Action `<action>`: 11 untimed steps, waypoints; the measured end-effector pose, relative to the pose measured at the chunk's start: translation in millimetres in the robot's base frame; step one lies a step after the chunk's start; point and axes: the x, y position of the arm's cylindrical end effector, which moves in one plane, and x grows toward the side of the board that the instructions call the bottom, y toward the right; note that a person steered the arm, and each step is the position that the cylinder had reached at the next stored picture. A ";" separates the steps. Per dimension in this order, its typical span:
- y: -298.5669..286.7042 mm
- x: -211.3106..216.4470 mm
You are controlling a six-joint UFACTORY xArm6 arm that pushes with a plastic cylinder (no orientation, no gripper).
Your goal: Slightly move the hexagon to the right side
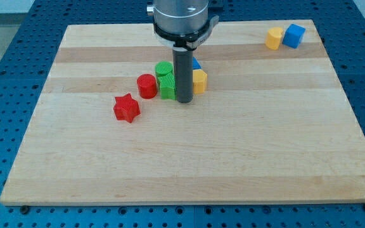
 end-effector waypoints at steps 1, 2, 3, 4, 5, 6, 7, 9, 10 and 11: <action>-4.6 -4.2; -28.3 -4.2; -40.7 -11.1; -40.6 -21.9; -26.3 -22.2; -5.0 -22.2; 4.1 -22.2; -5.2 -22.2; -31.5 -22.2; -42.7 -26.2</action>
